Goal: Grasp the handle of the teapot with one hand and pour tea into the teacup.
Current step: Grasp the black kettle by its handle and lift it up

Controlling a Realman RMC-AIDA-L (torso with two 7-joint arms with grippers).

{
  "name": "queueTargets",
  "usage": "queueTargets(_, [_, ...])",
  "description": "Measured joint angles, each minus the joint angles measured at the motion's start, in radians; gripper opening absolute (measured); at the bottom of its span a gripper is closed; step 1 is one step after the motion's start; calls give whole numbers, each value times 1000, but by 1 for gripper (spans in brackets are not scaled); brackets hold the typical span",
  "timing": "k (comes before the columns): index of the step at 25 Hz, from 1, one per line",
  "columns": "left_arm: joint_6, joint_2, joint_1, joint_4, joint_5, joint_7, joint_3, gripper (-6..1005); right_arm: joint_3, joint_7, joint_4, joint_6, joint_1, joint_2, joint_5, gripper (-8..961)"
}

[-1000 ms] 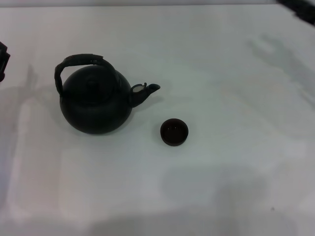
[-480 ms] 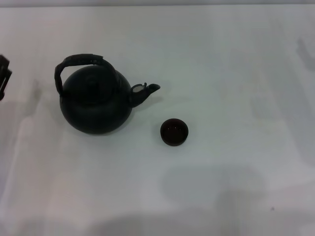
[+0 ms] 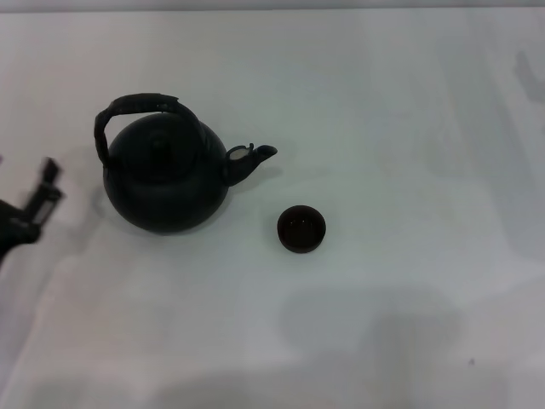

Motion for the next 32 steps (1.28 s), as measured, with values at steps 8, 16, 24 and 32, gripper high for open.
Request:
queueTargets(8, [-3,-1,-31,29,117,55,0,830,29,0,-3,-24,14,-2,1,844])
queueTargets(16, [-54,-3,-93,29,111,98,0,829,37,1,-4,-26,6,-1,2,844])
queueTargets(24, [-137,-2,-147,39,118,104,0,828,41,2,-4,-26,5,-2,12,844])
queueTargets(32, [-135,-2,-129,54,126,96,0,735,62,2,-3,-32,4,-2,12,844])
